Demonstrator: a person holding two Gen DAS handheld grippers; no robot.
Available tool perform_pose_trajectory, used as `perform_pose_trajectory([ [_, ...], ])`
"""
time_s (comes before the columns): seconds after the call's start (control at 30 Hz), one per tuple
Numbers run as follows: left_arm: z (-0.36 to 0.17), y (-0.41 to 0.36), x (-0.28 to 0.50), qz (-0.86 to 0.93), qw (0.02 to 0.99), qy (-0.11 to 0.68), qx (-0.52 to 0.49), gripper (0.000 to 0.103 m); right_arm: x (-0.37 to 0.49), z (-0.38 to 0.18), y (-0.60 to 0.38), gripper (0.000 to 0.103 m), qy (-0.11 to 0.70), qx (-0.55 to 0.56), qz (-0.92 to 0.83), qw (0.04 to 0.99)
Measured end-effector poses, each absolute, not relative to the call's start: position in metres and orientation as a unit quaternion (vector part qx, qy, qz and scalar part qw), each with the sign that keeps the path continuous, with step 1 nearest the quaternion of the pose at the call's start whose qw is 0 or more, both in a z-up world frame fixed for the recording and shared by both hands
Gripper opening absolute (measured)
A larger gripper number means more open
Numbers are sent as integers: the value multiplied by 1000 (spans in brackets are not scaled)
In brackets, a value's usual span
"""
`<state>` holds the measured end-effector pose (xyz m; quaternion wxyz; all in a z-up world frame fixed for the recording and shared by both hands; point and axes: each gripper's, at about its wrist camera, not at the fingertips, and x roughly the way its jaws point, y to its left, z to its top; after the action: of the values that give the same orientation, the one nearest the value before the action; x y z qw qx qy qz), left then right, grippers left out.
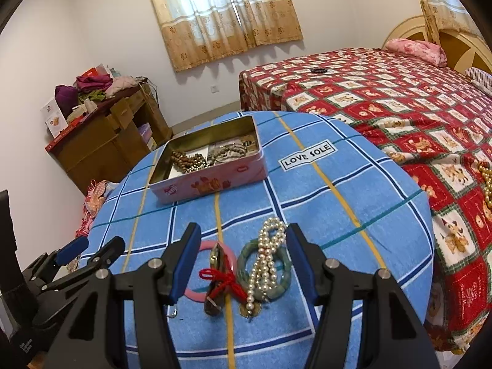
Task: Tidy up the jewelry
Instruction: 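Withdraw both grippers from the tin and move toward the pearl strands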
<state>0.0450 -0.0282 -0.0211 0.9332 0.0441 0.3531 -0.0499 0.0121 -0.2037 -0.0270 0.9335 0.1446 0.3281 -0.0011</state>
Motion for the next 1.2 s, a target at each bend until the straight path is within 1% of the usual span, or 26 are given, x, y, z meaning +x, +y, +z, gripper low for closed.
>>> perform_pose_trajectory([
  [0.27,-32,-13,38,-72,930,359,-2,70,1,-39,-204,61,336,113,-21,935],
  [0.43,-46,-12,34,-80,926,369,1,70,-2,-56,-211,61,358,116,-22,926],
  [0.63,-54,-16,29,-110,921,374,-6,70,-6,-63,-210,61,368,111,-16,923],
  [0.73,-54,-19,26,-116,921,372,2,70,-6,-65,-208,59,371,111,-8,922],
  [0.83,-53,-18,24,-121,922,368,6,70,-6,-67,-207,53,372,113,9,921],
  [0.87,-52,-18,23,-122,922,367,9,70,-6,-69,-207,46,373,111,8,921],
  [0.93,-52,-17,23,-123,922,366,7,70,-3,-72,-208,38,379,105,0,919],
  [1.03,-52,-16,24,-128,922,365,2,70,0,-72,-214,38,380,120,3,917],
  [1.2,-52,-17,24,-134,921,367,3,70,10,-66,-206,38,377,111,20,919],
])
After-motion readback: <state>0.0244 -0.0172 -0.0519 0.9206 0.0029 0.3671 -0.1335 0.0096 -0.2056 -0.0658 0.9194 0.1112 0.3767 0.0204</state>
